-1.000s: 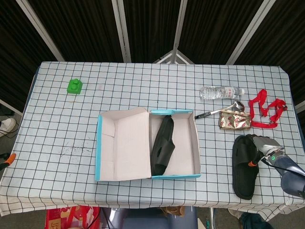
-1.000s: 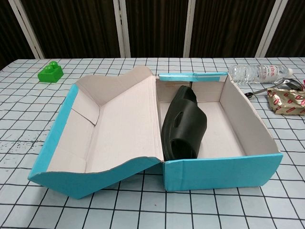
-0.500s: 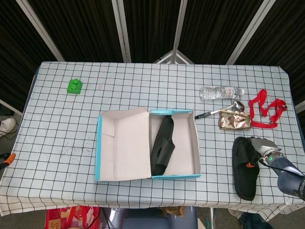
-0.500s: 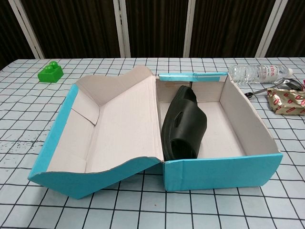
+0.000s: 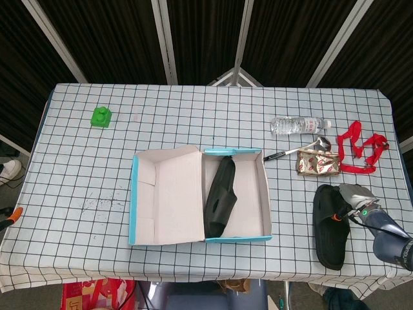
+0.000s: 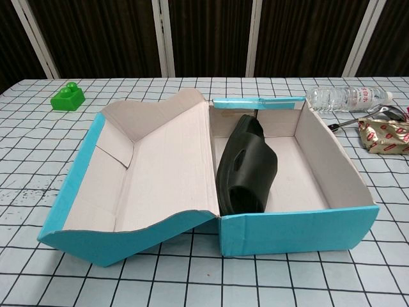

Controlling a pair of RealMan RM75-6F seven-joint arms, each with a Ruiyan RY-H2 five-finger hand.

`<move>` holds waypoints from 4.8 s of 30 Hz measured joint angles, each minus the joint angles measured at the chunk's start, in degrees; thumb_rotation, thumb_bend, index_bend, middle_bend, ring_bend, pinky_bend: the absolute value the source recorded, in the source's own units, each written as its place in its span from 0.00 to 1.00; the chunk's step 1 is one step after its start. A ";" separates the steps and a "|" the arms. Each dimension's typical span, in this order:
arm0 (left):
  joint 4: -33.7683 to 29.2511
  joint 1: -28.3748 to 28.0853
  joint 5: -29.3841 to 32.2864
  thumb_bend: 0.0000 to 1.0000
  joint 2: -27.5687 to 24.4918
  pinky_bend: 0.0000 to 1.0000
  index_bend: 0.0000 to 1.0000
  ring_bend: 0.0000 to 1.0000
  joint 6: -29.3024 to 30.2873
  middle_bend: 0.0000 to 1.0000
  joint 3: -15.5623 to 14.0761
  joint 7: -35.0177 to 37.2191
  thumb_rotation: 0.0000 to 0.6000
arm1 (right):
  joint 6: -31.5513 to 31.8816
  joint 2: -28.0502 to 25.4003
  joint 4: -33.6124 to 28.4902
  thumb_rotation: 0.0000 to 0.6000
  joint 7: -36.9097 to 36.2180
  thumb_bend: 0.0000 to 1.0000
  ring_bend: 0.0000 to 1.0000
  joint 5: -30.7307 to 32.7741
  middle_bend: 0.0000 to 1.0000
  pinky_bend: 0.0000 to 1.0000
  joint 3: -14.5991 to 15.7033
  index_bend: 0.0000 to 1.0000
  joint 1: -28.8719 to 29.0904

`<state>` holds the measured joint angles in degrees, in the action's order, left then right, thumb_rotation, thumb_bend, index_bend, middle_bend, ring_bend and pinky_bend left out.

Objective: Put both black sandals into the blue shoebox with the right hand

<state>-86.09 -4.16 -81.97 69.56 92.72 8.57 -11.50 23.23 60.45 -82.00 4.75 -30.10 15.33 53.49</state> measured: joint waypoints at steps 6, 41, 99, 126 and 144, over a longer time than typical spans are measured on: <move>0.08 -0.12 0.01 0.19 0.09 0.02 0.05 0.00 -0.15 0.00 -0.03 0.10 1.00 | -1.31 -2.55 -2.34 1.00 -1.32 0.42 0.11 -0.23 0.23 0.01 -0.42 0.64 0.54; -0.78 0.81 -1.47 0.19 -1.49 0.02 0.05 0.00 1.77 0.00 -0.27 4.02 1.00 | 24.46 -8.41 -22.96 1.00 -33.45 0.46 0.12 -29.54 0.23 0.01 -28.52 0.65 -16.84; -0.41 0.54 -0.63 0.19 -1.53 0.02 0.05 0.00 0.96 0.00 -0.01 4.30 1.00 | 29.44 24.36 1.23 1.00 -33.88 0.46 0.19 -45.31 0.23 0.01 -25.55 0.66 -16.37; -0.27 0.50 -0.49 0.19 -1.23 0.02 0.05 0.00 1.11 0.00 0.09 3.60 1.00 | 29.34 28.24 9.43 1.00 -25.86 0.46 0.19 -48.04 0.23 0.01 -22.89 0.68 -16.08; -0.36 0.52 -0.69 0.19 -1.26 0.02 0.05 0.00 1.16 0.00 -0.03 3.61 1.00 | 29.37 30.14 12.77 1.00 -16.84 0.46 0.19 -48.87 0.23 0.01 -21.26 0.69 -15.92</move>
<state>-86.45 -3.63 -82.66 68.30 93.89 8.54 -7.89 52.59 90.59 -69.23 -12.09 -78.97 -5.92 37.56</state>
